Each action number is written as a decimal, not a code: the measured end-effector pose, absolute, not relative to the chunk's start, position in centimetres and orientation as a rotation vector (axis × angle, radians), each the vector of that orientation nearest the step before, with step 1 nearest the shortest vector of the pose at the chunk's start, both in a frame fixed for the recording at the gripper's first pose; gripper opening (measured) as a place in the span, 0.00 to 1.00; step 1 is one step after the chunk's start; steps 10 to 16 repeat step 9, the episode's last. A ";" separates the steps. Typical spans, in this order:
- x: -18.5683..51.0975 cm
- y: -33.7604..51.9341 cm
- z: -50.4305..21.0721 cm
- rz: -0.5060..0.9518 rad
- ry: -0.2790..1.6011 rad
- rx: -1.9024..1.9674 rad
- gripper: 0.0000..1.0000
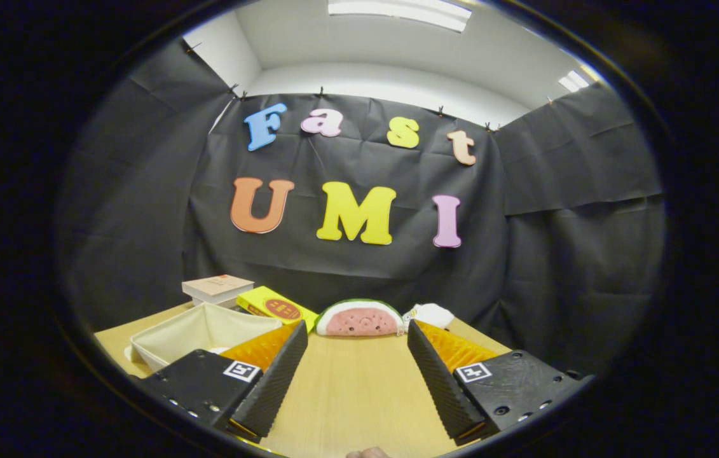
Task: Open the storage box then place both shoes into the box .Put the left shoe in first, then the right shoe, with the right side of both shoes facing outward in a uniform manner.
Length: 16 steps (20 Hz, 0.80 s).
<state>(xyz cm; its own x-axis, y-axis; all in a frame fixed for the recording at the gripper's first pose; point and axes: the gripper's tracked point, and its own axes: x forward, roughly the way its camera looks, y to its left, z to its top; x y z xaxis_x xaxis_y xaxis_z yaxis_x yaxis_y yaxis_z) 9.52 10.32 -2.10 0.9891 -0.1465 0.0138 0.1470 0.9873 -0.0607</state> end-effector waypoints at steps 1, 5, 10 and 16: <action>9.4 10.1 -2.5 -0.150 -0.020 -0.065 0.96; 8.4 10.3 -4.1 -0.127 -0.005 -0.059 0.96; 8.2 9.4 -4.7 -0.119 0.011 -0.058 0.95; 8.2 9.4 -4.7 -0.119 0.011 -0.058 0.95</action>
